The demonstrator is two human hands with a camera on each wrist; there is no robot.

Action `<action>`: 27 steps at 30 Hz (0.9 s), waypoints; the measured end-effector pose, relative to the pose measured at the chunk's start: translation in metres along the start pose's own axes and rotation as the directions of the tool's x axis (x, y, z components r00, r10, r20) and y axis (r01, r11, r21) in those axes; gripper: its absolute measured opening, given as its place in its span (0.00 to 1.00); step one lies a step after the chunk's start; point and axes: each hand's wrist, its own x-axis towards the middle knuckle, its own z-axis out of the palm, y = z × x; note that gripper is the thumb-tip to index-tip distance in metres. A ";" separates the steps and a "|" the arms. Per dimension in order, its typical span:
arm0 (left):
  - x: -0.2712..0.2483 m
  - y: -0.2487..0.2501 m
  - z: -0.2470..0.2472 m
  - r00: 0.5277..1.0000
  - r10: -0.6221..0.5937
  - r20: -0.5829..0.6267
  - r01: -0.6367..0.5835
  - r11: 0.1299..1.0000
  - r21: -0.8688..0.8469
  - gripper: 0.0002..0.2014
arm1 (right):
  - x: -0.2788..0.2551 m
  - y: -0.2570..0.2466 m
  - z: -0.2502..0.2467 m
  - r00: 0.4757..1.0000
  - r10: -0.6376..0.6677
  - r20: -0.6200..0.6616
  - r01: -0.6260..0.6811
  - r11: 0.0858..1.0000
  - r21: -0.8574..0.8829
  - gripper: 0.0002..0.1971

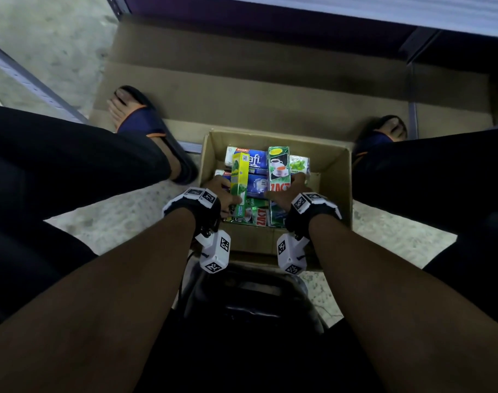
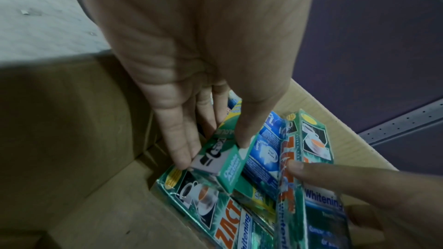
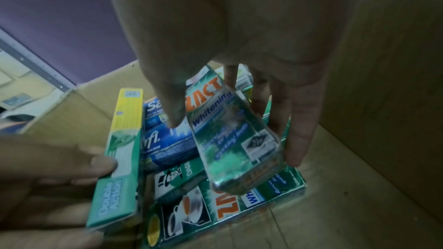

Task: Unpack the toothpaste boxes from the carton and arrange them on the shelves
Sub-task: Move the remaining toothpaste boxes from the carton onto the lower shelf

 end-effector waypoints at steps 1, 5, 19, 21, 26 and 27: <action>0.000 -0.001 0.000 1.000 0.009 -0.010 -0.009 1.000 -0.003 0.23 | 0.000 0.000 -0.001 1.000 -0.005 -0.001 0.005 1.000 -0.003 0.48; 0.000 -0.003 -0.001 0.999 0.047 -0.015 -0.047 0.999 -0.011 0.29 | 0.000 -0.001 -0.004 1.000 -0.006 0.014 0.006 1.000 -0.012 0.47; -0.032 0.015 -0.006 0.976 0.205 -0.077 -0.203 0.979 0.032 0.23 | -0.019 -0.010 -0.022 0.997 -0.049 -0.052 0.054 0.993 0.107 0.55; -0.041 0.021 -0.009 0.977 0.203 -0.068 -0.202 0.979 0.029 0.27 | -0.026 -0.014 -0.028 0.995 -0.077 -0.060 0.082 0.992 0.096 0.56; -0.060 0.030 -0.015 0.964 0.253 -0.083 -0.249 0.967 0.058 0.28 | -0.049 -0.024 -0.037 0.986 -0.127 -0.110 0.148 0.967 0.207 0.54; -0.063 0.031 -0.016 0.960 0.267 -0.088 -0.263 0.963 0.055 0.28 | -0.054 -0.024 -0.040 0.982 -0.142 -0.123 0.165 0.965 0.204 0.51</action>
